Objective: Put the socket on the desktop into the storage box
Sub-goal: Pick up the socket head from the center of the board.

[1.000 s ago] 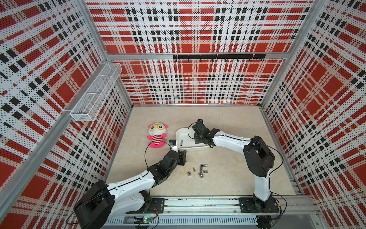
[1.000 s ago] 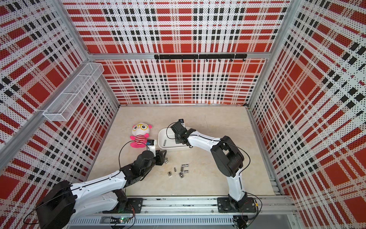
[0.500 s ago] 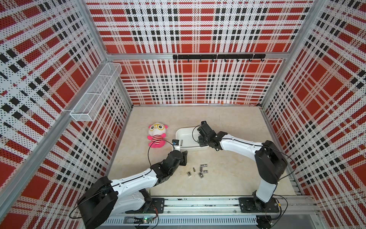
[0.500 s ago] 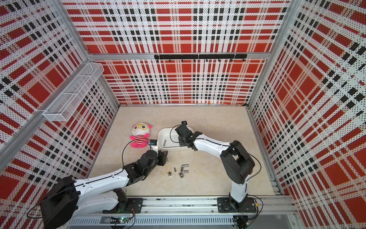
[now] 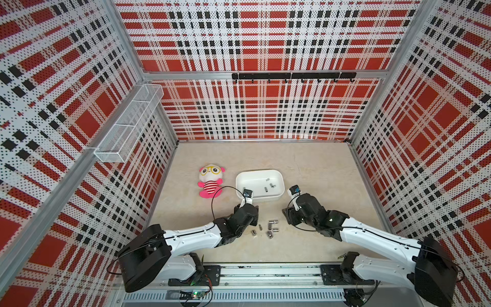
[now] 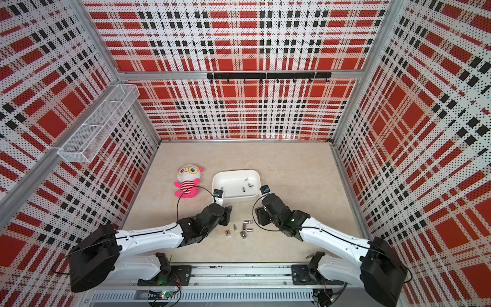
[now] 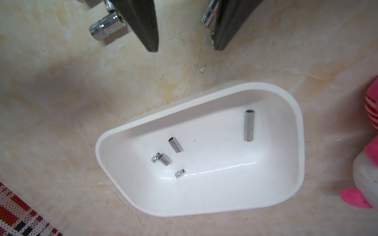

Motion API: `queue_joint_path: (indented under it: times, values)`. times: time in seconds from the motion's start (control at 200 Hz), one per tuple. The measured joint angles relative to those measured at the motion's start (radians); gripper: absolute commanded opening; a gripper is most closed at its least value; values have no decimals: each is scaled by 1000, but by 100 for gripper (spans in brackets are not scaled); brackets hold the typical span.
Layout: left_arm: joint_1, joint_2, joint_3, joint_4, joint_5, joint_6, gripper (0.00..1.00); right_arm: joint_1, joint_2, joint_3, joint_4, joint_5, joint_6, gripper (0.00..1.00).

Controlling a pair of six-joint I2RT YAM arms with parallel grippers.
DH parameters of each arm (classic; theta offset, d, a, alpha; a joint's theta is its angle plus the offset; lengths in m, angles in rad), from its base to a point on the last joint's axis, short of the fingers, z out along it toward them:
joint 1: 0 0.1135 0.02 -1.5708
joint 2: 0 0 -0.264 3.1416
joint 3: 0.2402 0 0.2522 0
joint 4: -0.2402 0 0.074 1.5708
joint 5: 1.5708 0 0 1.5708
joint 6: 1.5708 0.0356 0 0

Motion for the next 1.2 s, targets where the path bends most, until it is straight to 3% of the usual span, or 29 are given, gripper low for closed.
queue_joint_path:
  times: [0.311,1.202]
  values:
    - [-4,-10,3,-4,0,10,50,94,263,83,23,28,-10,45]
    - [-5,-58,3,-10,-26,10,50,109,358,103,20,63,-12,46]
